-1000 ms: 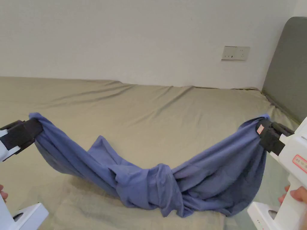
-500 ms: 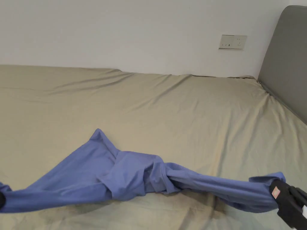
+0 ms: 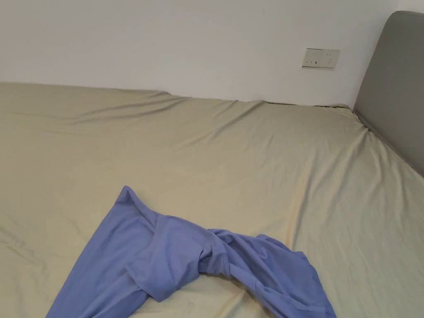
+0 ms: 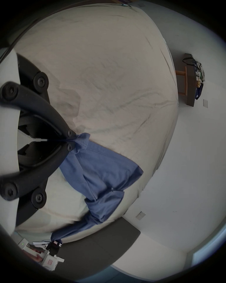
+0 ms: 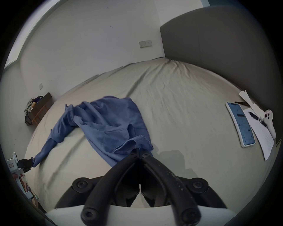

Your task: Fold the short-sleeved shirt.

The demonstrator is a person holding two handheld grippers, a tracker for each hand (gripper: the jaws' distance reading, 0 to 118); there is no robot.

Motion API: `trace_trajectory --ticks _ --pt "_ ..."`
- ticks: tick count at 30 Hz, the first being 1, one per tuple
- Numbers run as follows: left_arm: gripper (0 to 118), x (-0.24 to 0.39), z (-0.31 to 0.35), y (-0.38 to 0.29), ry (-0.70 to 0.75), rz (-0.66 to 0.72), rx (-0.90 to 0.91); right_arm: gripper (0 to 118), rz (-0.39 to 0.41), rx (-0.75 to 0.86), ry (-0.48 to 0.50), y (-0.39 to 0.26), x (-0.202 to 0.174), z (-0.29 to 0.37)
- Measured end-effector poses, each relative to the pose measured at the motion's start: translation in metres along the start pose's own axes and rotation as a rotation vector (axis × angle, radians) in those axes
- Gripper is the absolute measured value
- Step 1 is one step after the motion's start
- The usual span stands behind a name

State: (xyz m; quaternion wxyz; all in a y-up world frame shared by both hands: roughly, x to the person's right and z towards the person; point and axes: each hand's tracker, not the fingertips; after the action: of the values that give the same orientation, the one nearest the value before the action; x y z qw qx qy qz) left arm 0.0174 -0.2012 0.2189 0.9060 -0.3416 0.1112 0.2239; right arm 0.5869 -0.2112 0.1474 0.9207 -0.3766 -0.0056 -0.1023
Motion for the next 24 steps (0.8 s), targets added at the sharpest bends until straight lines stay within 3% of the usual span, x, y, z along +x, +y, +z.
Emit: trace_trajectory --ticks 7,9,10,11,12,13,14,20,24 --pt "0 -0.001 -0.020 -0.011 0.057 -0.061 -0.045 2 0.033 -0.052 -0.045 -0.010 0.001 -0.019" --pt "7 -0.001 -0.016 -0.007 0.057 -0.040 -0.034 6 0.024 -0.024 -0.050 -0.009 0.002 -0.013" --pt "20 0.000 -0.010 -0.003 0.058 -0.035 -0.020 18 0.019 -0.002 -0.050 -0.006 0.001 -0.007" --pt "57 0.000 -0.003 0.001 0.054 -0.044 0.003 50 0.020 0.032 -0.080 -0.001 0.000 0.001" --pt "86 0.003 0.006 0.006 0.050 -0.070 0.043 75 0.030 0.064 -0.099 0.004 -0.002 0.011" --pt "108 0.006 0.015 0.012 0.049 -0.089 0.078 93 0.037 0.099 -0.083 0.009 -0.002 0.022" --pt "118 0.010 0.025 0.018 0.038 -0.104 0.125 115 0.043 0.128 -0.072 0.016 -0.004 0.035" --pt "118 0.039 0.093 0.045 -0.074 -0.140 0.352 118 0.099 0.395 -0.043 0.038 -0.026 0.114" --pt "118 0.055 0.113 0.035 -0.107 -0.162 0.395 118 0.161 0.456 -0.061 0.032 -0.042 0.136"
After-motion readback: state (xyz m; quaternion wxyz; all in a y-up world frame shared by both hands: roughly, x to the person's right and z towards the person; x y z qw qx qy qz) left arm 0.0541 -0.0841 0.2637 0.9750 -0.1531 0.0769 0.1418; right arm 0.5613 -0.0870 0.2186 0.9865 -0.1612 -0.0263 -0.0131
